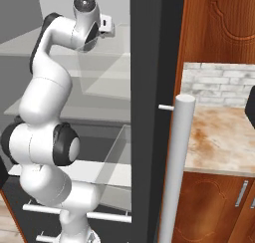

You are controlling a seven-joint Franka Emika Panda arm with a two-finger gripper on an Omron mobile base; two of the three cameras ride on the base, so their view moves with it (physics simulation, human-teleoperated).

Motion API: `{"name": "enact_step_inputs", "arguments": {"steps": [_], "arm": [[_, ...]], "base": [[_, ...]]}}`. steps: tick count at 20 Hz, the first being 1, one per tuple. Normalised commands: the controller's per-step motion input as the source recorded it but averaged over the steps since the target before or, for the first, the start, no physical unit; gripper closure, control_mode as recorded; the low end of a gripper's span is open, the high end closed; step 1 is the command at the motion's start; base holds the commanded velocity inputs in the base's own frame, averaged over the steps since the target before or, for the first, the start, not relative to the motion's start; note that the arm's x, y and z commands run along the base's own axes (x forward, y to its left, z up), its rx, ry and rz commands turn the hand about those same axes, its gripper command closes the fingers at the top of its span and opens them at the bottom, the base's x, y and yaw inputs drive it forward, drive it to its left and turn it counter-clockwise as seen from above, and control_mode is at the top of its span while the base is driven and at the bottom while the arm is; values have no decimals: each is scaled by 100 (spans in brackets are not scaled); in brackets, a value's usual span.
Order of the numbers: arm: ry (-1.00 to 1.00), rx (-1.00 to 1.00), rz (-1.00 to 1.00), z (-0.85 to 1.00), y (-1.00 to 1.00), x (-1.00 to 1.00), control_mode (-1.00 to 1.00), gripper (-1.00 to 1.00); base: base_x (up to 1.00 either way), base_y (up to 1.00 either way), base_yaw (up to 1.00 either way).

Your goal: Take a sugar cube from the saucer and place it inside the coffee. Then, grab milk from the fridge and place it next to the coffee on the counter to sweeten the coffee.

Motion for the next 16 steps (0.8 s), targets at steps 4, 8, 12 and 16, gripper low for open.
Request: {"name": "enact_step_inputs", "arguments": {"steps": [4, 8, 12, 16], "arm": [[-9, 0, 0, -12, 2, 20, -100, -100], [-8, 0, 0, -12, 0, 21, -100, -100], [-1, 0, 0, -1, 0, 36, -100, -100], [0, 0, 0, 0, 1, 40, -100, 100]], "base": [[0, 0, 0], [0, 0, 0], [0, 0, 0], [0, 0, 0]]}}
